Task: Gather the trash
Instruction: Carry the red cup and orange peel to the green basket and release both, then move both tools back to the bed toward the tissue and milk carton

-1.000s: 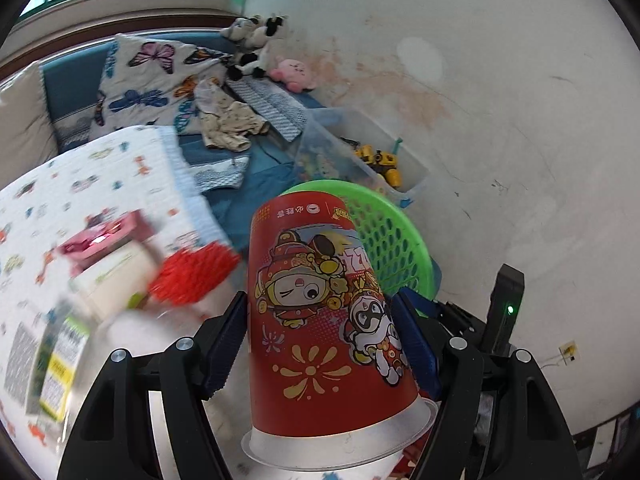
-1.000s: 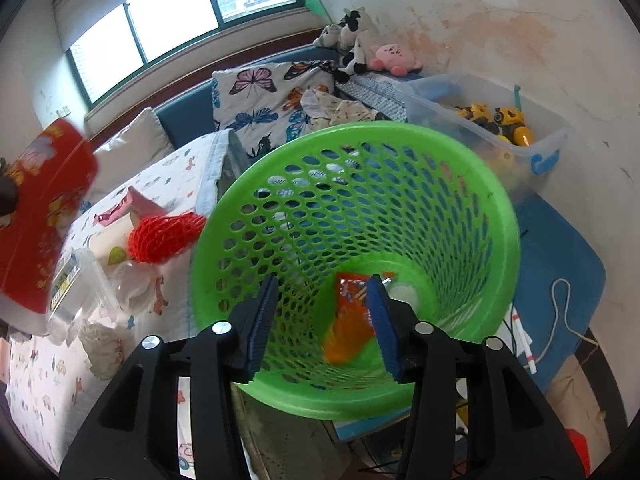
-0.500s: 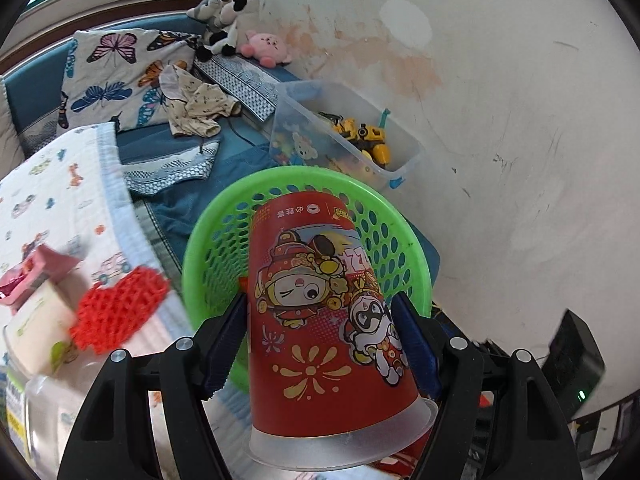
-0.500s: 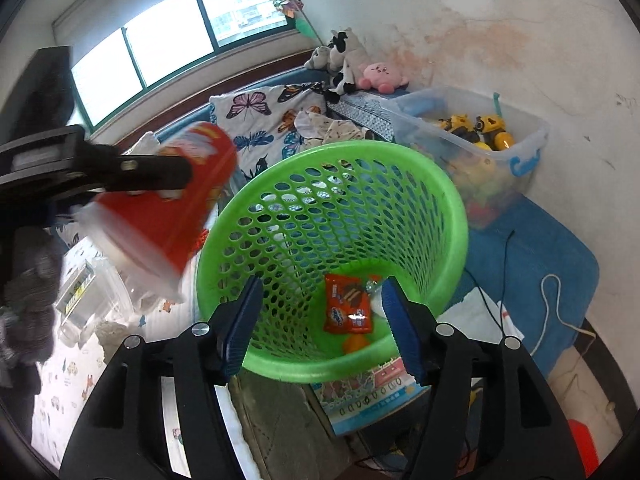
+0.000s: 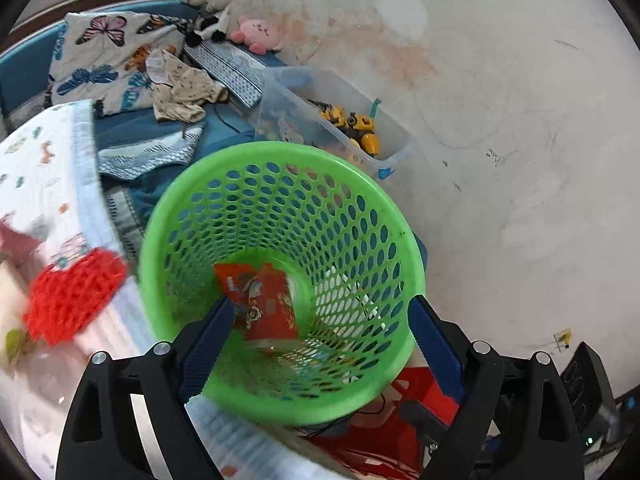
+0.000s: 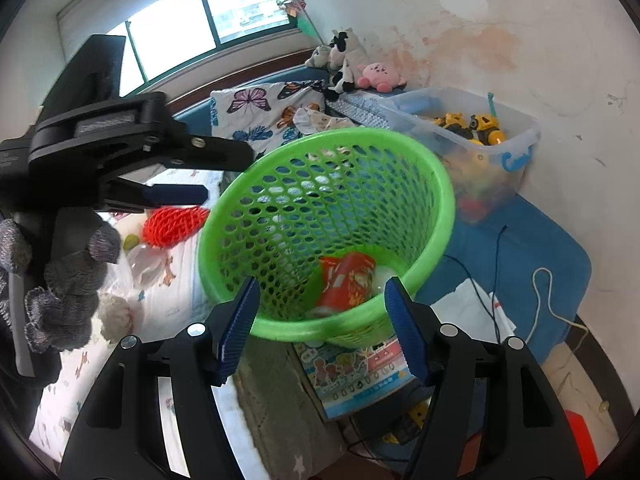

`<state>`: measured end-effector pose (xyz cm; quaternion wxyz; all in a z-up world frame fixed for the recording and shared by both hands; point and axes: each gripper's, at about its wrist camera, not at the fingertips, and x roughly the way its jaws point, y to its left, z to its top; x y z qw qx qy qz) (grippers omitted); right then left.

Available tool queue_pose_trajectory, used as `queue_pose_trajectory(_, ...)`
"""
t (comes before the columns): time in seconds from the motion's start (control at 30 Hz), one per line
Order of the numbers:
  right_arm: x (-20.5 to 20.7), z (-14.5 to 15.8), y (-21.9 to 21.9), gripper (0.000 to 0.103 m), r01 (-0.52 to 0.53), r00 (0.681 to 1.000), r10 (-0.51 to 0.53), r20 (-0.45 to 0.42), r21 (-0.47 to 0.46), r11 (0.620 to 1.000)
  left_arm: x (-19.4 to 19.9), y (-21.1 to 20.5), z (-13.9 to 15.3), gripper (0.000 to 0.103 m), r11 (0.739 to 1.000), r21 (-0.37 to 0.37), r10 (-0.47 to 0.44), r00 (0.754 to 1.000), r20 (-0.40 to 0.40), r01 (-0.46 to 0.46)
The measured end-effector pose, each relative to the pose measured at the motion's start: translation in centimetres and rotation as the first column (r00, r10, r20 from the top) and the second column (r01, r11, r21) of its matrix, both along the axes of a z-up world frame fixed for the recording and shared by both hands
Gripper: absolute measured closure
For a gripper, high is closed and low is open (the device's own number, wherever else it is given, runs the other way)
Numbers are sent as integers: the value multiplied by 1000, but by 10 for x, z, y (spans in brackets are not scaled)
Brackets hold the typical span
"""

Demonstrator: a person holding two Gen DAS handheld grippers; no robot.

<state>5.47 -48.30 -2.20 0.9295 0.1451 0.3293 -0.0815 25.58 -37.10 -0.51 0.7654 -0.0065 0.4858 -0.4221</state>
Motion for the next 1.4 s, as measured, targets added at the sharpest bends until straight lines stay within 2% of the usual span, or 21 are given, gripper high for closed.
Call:
queue_pose_trajectory(0.23, -3, 1, 19, 35, -40, 999, 40, 5, 0, 999, -17, 63, 30, 18, 997, -6, 72, 993, 96, -71)
queue_pose_trajectory(0.47, -4, 4, 37, 33, -74, 997, 74, 13, 11, 997, -33, 133, 47, 18, 984, -18, 178, 971, 161, -177)
queue_pose_trajectory(0.7, 0, 8, 56, 31, -118, 993, 117, 23, 20, 993, -48, 184, 39, 18, 964, 1, 262, 946, 189, -267)
queue_pose_trajectory(0.93, 12, 9, 94, 31, -210, 978, 210, 16, 17, 978, -59, 240, 32, 18, 930, -15, 363, 911, 197, -368)
queue_pose_trajectory(1.4, 57, -15, 186, 31, -413, 909, 413, -54, 23, 911, -74, 323, 1, 18, 867, 6, 491, 856, 163, -499)
